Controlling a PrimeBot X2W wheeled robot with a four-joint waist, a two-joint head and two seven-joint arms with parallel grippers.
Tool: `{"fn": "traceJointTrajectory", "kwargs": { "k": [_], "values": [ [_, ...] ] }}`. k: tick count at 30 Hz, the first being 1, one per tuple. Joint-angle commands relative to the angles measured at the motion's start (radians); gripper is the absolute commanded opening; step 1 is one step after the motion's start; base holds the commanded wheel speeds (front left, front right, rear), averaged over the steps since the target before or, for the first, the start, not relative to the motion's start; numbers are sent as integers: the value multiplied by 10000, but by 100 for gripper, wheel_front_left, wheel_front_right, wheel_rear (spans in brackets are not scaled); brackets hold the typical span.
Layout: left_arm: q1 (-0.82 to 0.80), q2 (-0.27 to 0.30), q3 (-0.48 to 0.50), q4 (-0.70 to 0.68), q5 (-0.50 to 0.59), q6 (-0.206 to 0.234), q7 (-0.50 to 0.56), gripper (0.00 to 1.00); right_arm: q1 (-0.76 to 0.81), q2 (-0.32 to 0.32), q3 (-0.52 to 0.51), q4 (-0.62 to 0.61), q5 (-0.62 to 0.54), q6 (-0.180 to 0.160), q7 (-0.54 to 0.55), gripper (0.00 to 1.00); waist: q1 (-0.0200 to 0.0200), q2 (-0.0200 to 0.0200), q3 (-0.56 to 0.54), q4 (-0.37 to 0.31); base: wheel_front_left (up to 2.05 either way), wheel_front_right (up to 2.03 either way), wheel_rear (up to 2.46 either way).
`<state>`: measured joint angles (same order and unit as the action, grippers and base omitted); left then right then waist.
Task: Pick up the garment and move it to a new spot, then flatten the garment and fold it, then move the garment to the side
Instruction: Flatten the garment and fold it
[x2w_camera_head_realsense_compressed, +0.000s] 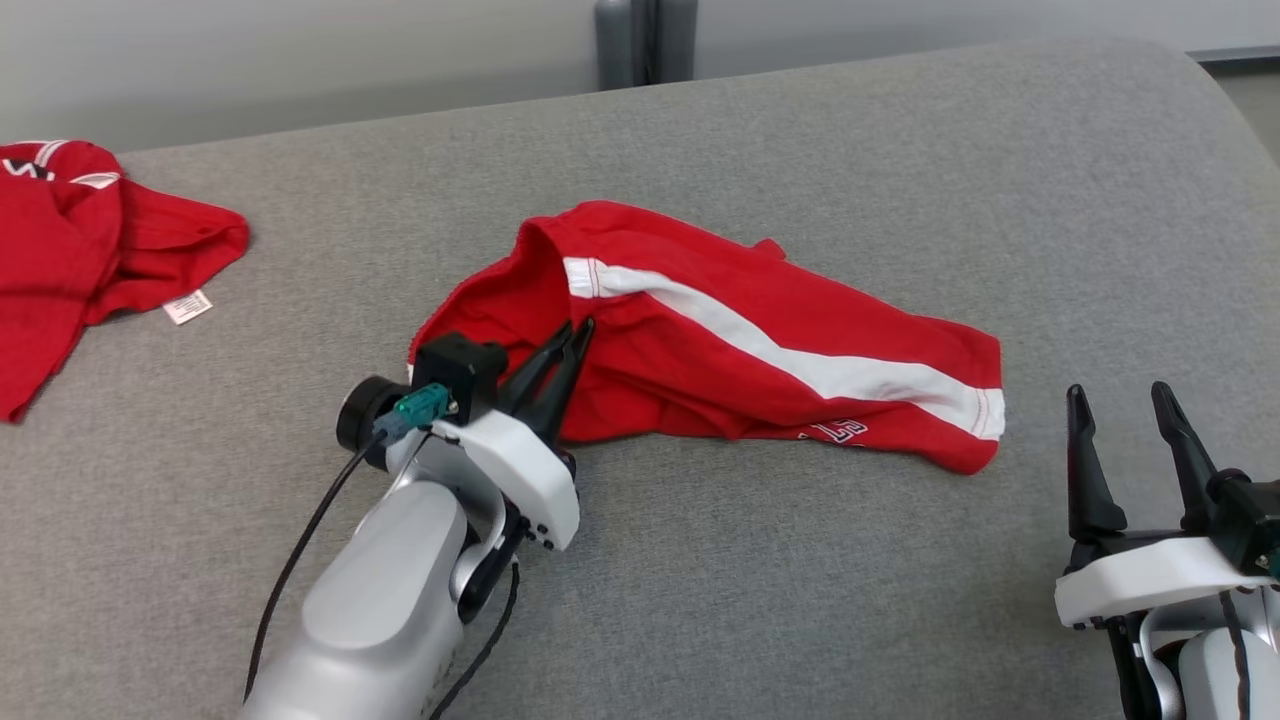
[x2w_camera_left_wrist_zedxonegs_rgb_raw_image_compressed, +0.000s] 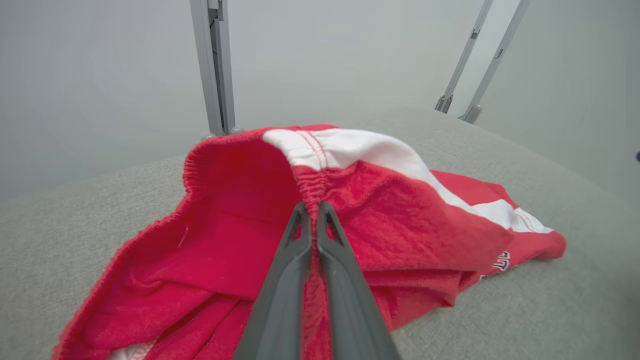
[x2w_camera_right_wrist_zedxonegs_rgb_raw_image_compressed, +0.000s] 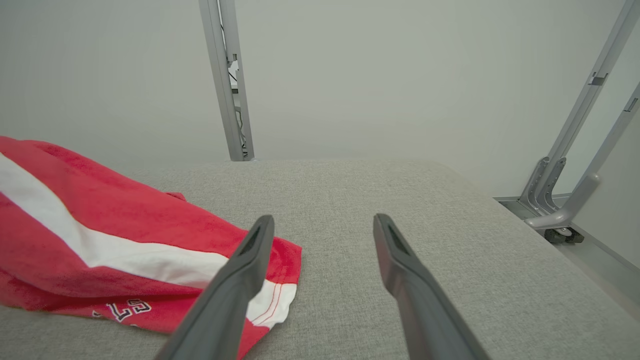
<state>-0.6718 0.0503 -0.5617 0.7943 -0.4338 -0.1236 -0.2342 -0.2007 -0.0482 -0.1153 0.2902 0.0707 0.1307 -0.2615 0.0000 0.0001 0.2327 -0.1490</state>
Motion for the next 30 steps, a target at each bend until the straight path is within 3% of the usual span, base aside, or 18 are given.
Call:
{"fn": "traceJointTrajectory", "kwargs": {
  "k": [1, 8, 13, 18, 30],
  "values": [
    [512, 155, 49, -544, -181, -51, -44, 0, 156, -46, -41, 23, -12, 1, -57, 100, 0, -1, -207, 381, 0, 0, 0],
    [2843, 1317, 394, -3949, -742, 566, 943, 0, 196, -49, 36, 93, -10, 1, -55, 100, 0, -1, -322, 908, 0, 0, 0],
    [4108, 1925, 620, -5451, -1080, 1108, 1711, 0, 96, -47, 126, 164, 27, 1, -57, 100, 0, -1, -282, 959, 0, 0, 0],
    [4854, 2160, 817, -5806, -1411, 1508, 2129, 0, 59, -48, 177, 274, 69, 1, -57, 100, 0, -1, -225, 885, 0, 0, 0],
    [5863, 2060, 1325, -5578, -2025, 2000, 1787, 0, 80, -46, 123, 212, 150, 1, -57, 100, 0, -1, -189, 653, 0, 0, 0]
  ]
}}
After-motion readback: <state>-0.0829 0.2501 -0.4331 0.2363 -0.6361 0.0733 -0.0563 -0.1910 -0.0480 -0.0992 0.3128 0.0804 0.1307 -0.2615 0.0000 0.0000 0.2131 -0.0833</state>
